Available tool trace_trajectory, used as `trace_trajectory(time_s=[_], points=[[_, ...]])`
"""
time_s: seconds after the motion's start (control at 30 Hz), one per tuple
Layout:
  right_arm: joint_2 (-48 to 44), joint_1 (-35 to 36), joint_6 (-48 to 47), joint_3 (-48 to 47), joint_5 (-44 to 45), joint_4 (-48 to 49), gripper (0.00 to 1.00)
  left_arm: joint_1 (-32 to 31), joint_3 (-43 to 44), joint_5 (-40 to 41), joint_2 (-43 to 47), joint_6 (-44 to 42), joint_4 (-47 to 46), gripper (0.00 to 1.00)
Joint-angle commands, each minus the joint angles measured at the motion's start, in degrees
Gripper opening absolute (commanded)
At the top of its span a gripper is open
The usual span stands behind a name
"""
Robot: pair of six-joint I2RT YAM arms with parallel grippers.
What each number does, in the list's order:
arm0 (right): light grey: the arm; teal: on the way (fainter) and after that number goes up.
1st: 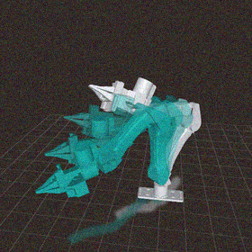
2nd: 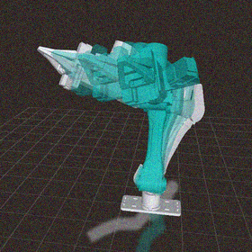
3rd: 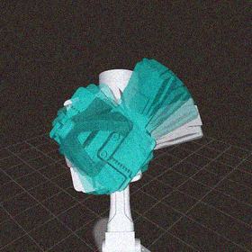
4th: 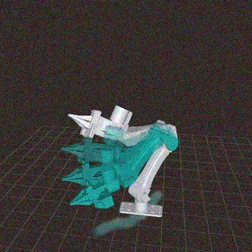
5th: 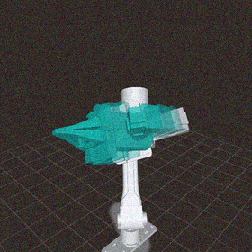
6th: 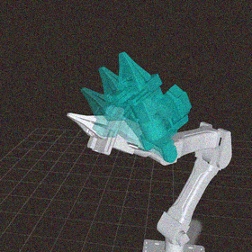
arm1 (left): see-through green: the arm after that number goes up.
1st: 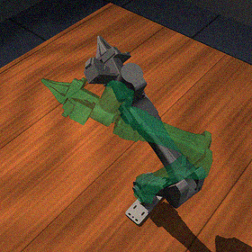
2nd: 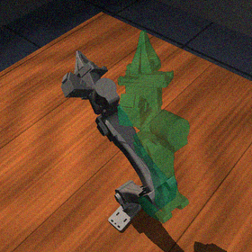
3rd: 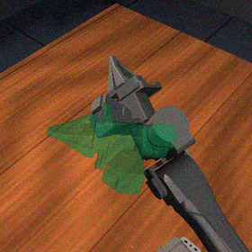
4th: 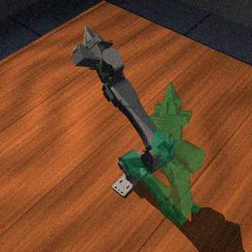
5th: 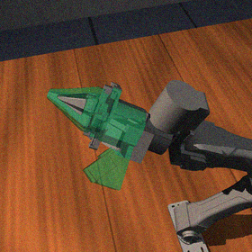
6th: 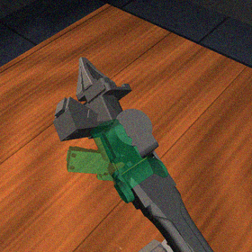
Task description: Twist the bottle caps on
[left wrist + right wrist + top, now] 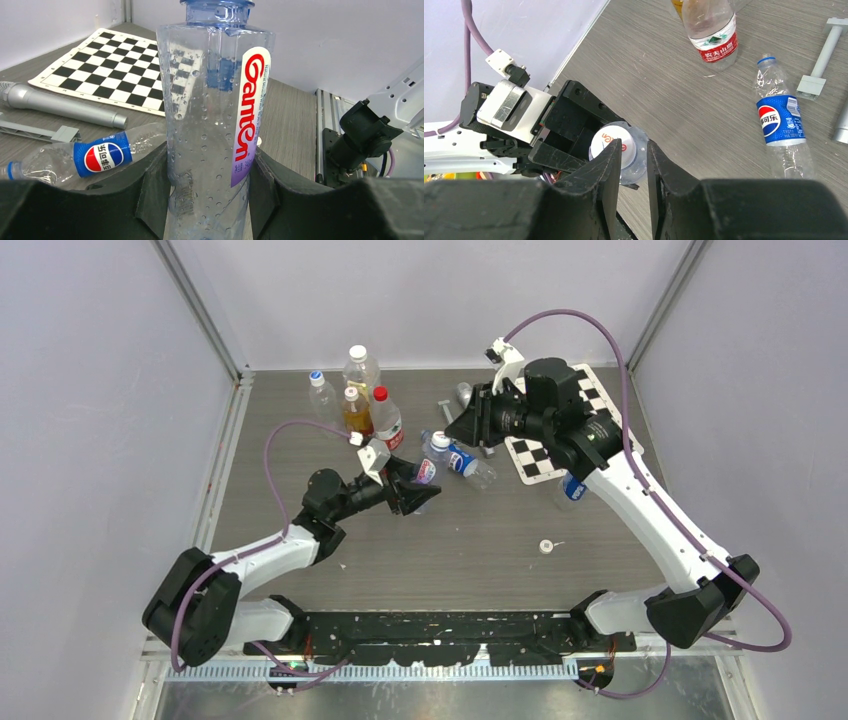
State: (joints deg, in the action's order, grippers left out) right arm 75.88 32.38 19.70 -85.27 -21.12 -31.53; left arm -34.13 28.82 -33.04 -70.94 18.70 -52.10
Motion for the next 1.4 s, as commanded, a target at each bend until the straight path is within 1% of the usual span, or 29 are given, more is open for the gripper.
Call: trace_trajectory(time_s=[0.0, 0.17, 0.3, 0.4, 0.63, 0.73, 0.8, 0.87, 0.9, 0.93, 0.97, 1.0, 1.03, 1.1, 1.17, 1.27, 1.37], points=[[-0.2, 0.0, -0.6, 0.5, -1.8, 0.8, 0.31, -0.3, 3.0, 0.9, -0.4, 0.8, -7.5, 0.0], [-0.4, 0.0, -1.7, -0.5, -2.2, -0.3, 0.31, -0.4, 2.9, 1.7, -0.6, 1.0, -7.6, 0.0], [-1.3, 0.0, -2.5, 0.2, -4.1, -0.3, 0.31, -0.4, 2.6, 5.3, -0.3, 2.5, -7.9, 0.0], [-1.8, 0.0, -3.0, 1.2, -5.2, -0.3, 0.31, -0.4, 2.7, 6.3, -0.4, 3.2, -7.9, 0.0], [-2.1, -0.1, -2.9, 1.8, -4.5, -0.9, 0.3, -0.4, 3.4, 5.2, -0.8, 3.2, -7.9, 0.0], [-2.3, -0.3, -3.2, 0.2, -3.8, -1.5, 0.31, -0.4, 2.8, 4.6, -1.0, 2.5, -7.8, 0.0], [-2.0, -0.6, -3.8, -1.7, -3.5, -3.6, 0.32, -0.4, 2.5, 4.4, -0.8, 1.8, -7.1, 0.0], [-1.7, -0.8, -5.0, -4.2, -3.4, -6.0, 0.39, -0.4, 2.4, 3.5, -0.1, -0.2, -4.6, 0.0], [-1.6, -1.1, -6.0, -6.0, -3.4, -6.8, 0.45, -0.4, 2.6, 2.9, 0.3, -1.6, -2.9, 0.0], [-1.5, -1.3, -6.6, -7.0, -3.4, -8.9, 0.49, -0.4, 2.7, 2.4, 1.1, -2.8, -0.8, 0.0], [-1.3, -1.7, -8.0, -8.8, -3.5, -9.9, 0.55, -0.3, 2.8, 2.0, 1.9, -4.2, 1.3, 0.0], [-1.3, -2.0, -8.7, -10.8, -4.0, -12.5, 0.58, -0.3, 2.9, 1.5, 2.7, -5.6, 3.2, 0.0], [-1.0, -2.7, -10.2, -11.9, -4.6, -13.7, 0.64, -0.3, 3.1, 1.1, 3.5, -7.1, 5.4, 0.0], [0.0, -4.1, -12.9, -15.4, -8.0, -18.4, 0.69, -0.3, 3.3, -0.2, 5.0, -9.4, 9.1, 0.0], [1.8, -5.2, -16.1, -19.3, -11.6, -23.9, 0.71, -0.2, 3.7, -1.9, 6.0, -10.8, 11.4, 0.0], [5.7, -5.7, -21.5, -25.4, -16.9, -32.8, 0.71, -0.2, 4.1, -5.1, 6.3, -10.2, 11.8, 0.0], [7.2, -5.8, -23.3, -26.7, -20.6, -34.5, 0.71, -0.2, 4.9, -8.2, 5.7, -7.7, 10.2, 0.0]])
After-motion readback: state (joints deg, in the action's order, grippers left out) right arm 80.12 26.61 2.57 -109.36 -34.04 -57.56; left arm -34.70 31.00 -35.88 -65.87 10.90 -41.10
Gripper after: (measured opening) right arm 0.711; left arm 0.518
